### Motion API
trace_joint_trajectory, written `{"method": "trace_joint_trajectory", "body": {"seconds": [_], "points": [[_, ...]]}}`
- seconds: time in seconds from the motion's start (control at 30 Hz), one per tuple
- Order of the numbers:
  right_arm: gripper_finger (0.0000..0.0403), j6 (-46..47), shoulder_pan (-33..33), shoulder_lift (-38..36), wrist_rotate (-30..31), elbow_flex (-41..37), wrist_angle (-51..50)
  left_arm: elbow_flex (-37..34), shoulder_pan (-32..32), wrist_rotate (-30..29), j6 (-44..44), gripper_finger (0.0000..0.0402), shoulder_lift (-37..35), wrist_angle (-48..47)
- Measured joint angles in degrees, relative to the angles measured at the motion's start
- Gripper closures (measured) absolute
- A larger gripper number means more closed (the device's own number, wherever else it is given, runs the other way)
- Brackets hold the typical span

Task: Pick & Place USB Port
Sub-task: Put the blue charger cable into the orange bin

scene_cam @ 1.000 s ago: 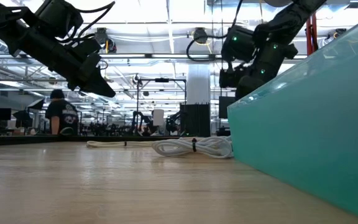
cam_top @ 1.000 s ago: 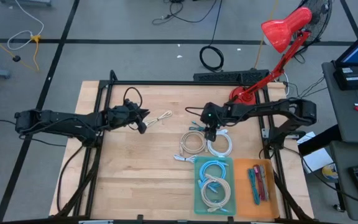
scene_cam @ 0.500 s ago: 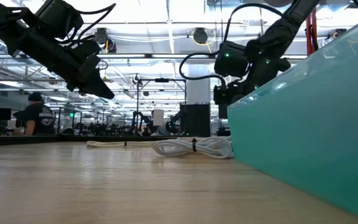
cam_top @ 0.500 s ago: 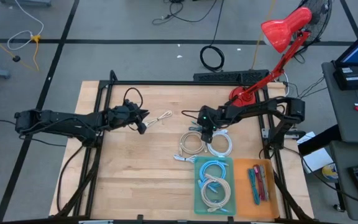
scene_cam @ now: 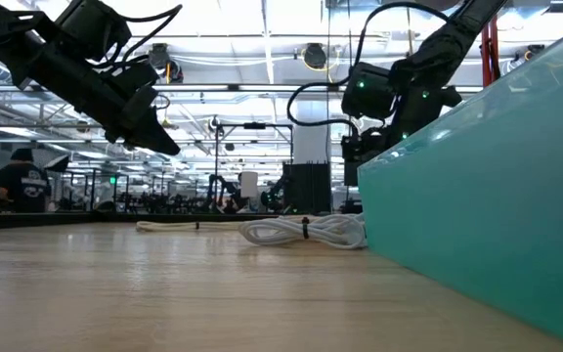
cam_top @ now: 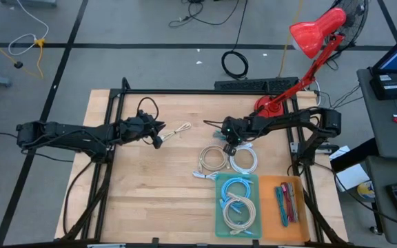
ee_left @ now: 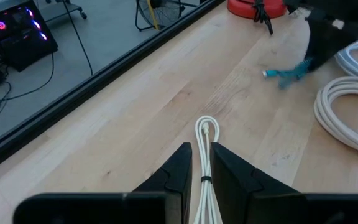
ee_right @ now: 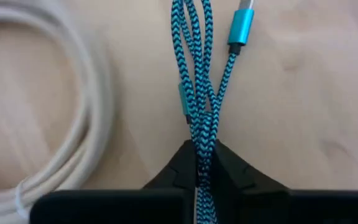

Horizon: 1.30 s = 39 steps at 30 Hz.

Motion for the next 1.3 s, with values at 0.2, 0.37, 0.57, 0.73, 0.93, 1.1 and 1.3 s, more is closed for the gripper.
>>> {"method": "trace_joint_trajectory", "body": {"seconds": [0.2, 0.37, 0.57, 0.73, 0.93, 1.1, 1.3], "points": [[0.0383, 10.9, 0.0, -7.4, 7.6, 3.2, -7.1, -0.3, 0.0, 0.0, 0.1, 0.0339, 0.0, 0.8], [0.0392, 24.5, 1.4, -17.4, 11.9, 5.7, -21.4, -2.7, 0.0, 0.1, 0.1, 0.0339, 0.0, 4.0], [0.0391, 46.6, 8.2, -28.3, 14.4, 5.6, -40.7, -5.4, 0.0, 0.2, 0.3, 0.0339, 0.0, 9.0], [0.0391, 60.1, 17.1, -30.8, 16.6, 5.6, -48.3, -5.5, 0.0, 0.2, 0.9, 0.0339, 0.0, 9.7], [0.0391, 69.3, 24.9, -29.6, 16.6, 5.6, -52.6, -5.5, 0.0, 2.0, 0.9, 0.0339, 0.0, 12.9], [0.0391, 77.4, 33.0, -28.6, 16.5, 5.6, -52.6, -5.5, 0.0, 3.1, 1.2, 0.0339, 0.0, 15.4], [0.0391, 91.4, 45.5, -25.7, 16.5, 5.6, -54.1, -5.5, 0.0, 3.1, 0.5, 0.0339, 0.0, 18.8]]}}
